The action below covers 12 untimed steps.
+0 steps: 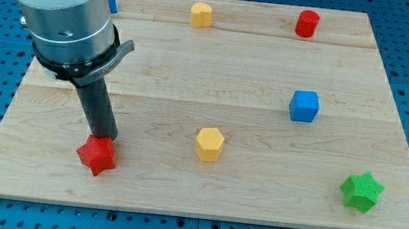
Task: Push the yellow hexagon towards the left side
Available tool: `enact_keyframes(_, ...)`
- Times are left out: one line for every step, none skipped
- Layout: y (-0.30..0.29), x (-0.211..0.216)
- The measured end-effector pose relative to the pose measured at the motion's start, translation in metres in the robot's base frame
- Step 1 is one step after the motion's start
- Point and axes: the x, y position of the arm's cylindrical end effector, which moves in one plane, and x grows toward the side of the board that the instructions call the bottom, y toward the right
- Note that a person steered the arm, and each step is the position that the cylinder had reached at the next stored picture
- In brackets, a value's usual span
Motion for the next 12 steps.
enact_keyframes(0.0,0.0)
enact_keyframes(0.0,0.0)
enact_keyframes(0.014,0.0)
enact_keyframes(0.052,0.005)
enact_keyframes(0.078,0.029)
enact_keyframes(0.169,0.044)
enact_keyframes(0.178,0.017)
enact_keyframes(0.064,-0.025)
enact_keyframes(0.008,-0.053)
enact_keyframes(0.068,-0.069)
enact_keyframes(-0.008,-0.093)
enact_keyframes(-0.022,-0.093)
